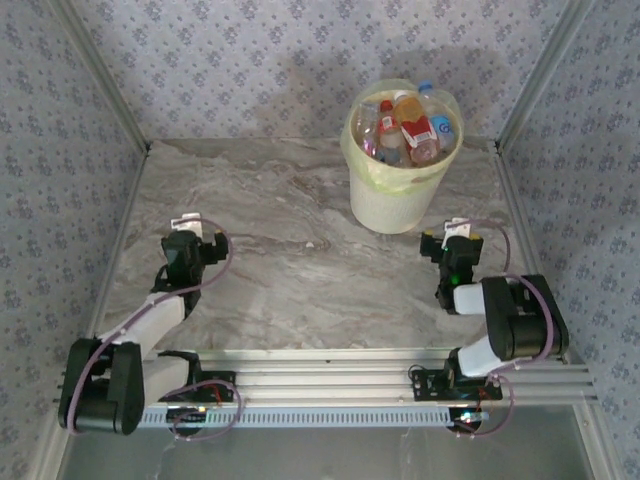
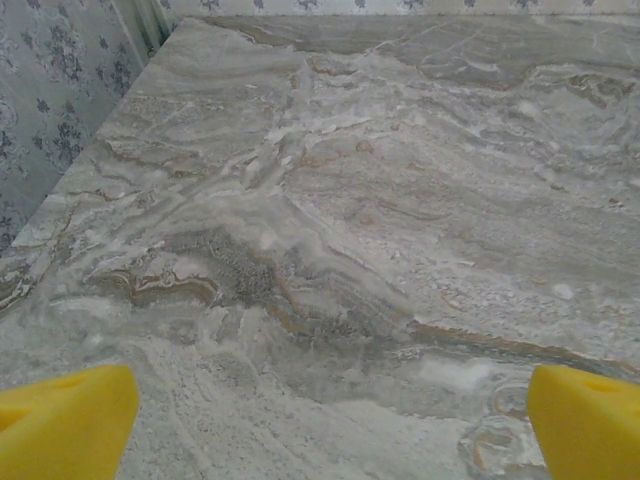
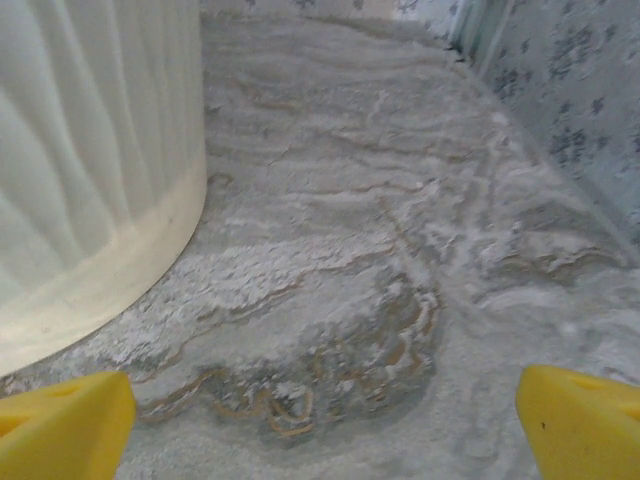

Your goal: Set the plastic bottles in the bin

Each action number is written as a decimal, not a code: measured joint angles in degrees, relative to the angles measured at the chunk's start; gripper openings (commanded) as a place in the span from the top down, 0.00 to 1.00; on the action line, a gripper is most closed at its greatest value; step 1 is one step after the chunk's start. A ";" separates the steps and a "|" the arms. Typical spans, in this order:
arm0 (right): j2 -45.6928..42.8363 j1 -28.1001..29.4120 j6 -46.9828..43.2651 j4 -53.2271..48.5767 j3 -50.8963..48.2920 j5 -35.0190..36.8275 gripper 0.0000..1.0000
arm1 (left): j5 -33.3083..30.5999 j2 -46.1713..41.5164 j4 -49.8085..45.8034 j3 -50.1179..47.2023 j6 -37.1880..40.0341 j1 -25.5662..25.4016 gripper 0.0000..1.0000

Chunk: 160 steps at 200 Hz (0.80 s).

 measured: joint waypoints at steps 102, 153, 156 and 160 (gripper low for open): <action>0.61 -2.97 0.72 -1.44 3.48 -2.62 0.00 | 11.26 22.45 21.88 -0.72 1.14 10.38 0.00; 0.61 -2.99 0.74 -1.70 3.50 -3.30 0.00 | 13.42 23.08 22.23 1.73 1.40 9.62 0.00; 0.61 -2.99 0.74 -1.77 3.50 -3.41 0.00 | 13.40 23.08 22.23 1.77 1.44 9.53 0.00; 0.61 -2.99 0.72 -1.81 3.52 -3.54 0.00 | 13.40 23.08 22.23 1.77 1.49 9.40 0.00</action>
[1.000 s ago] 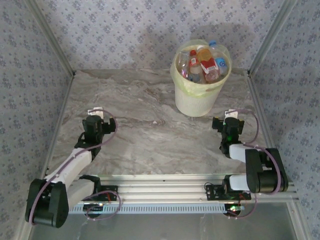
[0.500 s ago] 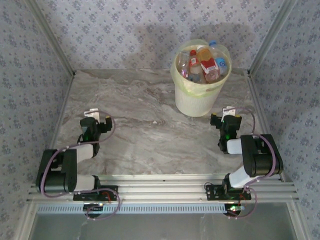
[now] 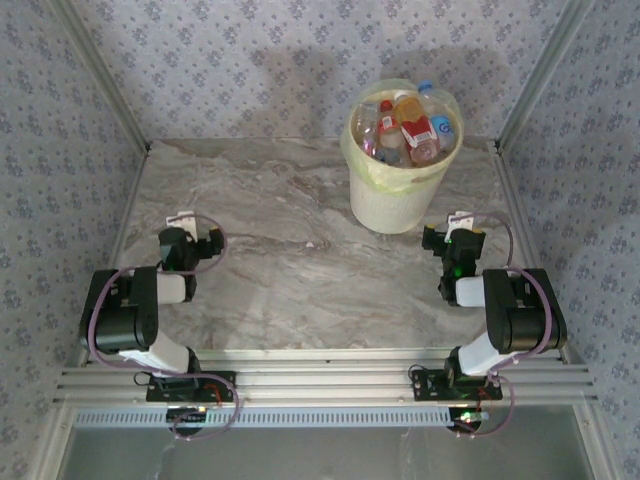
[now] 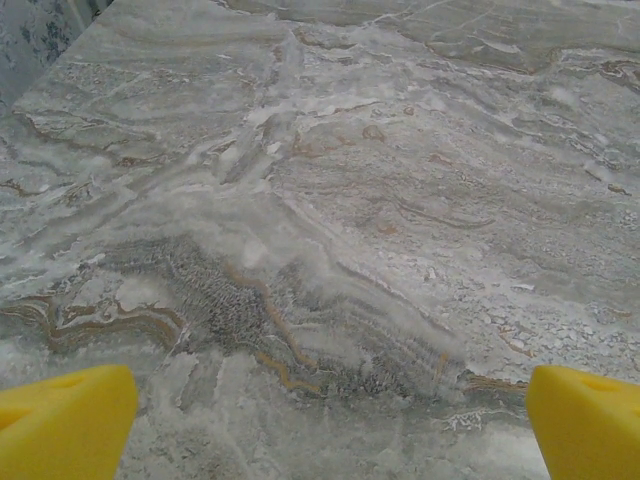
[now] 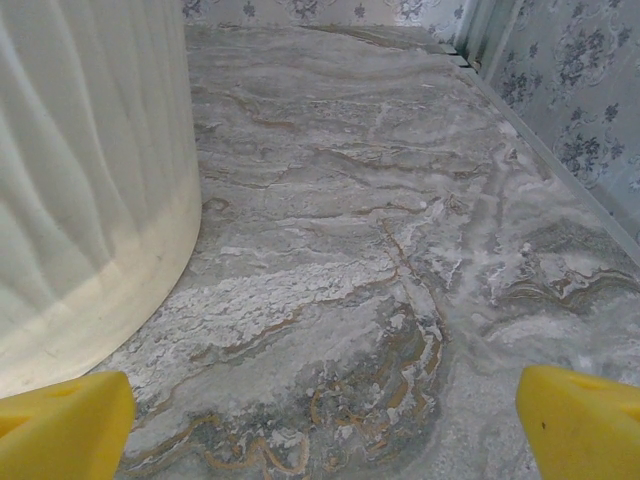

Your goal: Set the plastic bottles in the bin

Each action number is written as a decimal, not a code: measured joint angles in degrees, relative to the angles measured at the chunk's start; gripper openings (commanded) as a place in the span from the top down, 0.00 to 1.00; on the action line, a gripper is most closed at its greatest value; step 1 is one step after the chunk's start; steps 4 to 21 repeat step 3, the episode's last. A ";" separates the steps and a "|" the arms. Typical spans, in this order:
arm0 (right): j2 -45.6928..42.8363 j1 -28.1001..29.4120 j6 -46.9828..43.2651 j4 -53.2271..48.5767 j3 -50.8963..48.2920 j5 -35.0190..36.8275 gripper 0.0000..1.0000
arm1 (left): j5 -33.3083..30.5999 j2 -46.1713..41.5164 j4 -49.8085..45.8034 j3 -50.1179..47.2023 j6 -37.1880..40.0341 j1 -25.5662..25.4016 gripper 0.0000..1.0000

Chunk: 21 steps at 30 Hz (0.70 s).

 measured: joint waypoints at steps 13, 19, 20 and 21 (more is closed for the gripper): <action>0.00 -0.04 0.00 -0.09 0.00 -0.66 0.00 | 0.02 0.00 -0.02 0.00 0.33 -0.52 0.00; 0.00 -0.04 0.00 -0.09 0.00 -0.66 0.00 | 0.02 0.00 -0.02 0.00 0.33 -0.52 0.00; 0.00 -0.04 0.00 -0.09 0.00 -0.66 0.00 | 0.02 0.00 -0.02 0.00 0.33 -0.52 0.00; 0.00 -0.04 0.00 -0.09 0.00 -0.66 0.00 | 0.02 0.00 -0.02 0.00 0.33 -0.52 0.00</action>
